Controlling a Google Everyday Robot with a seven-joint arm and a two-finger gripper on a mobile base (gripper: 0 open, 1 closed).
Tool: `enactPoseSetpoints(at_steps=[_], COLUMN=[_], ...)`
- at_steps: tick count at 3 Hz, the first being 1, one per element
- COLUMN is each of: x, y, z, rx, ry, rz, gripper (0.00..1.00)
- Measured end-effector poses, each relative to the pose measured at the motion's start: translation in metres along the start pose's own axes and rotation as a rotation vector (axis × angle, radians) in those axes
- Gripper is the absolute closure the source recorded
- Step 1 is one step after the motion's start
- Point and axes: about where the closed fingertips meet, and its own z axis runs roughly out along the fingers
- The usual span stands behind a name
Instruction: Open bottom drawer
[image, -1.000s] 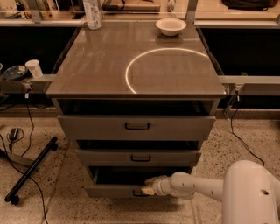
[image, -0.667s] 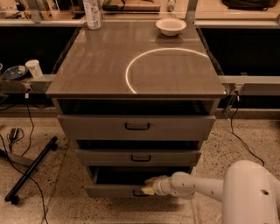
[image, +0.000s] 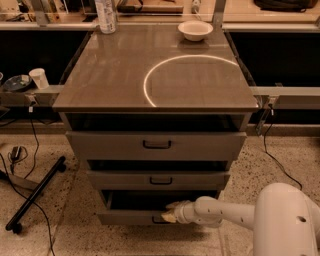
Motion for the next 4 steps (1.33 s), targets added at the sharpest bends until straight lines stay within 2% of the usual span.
enactPoseSetpoints(at_steps=[1, 2, 4], x=[0.0, 0.011, 0.022], y=[0.0, 0.005, 0.02], z=[0.0, 0.01, -0.002], rx=[0.0, 0.0, 0.005], ry=[0.0, -0.001, -0.007], rz=[0.0, 0.023, 0.006], gripper=[0.0, 0.0, 0.0])
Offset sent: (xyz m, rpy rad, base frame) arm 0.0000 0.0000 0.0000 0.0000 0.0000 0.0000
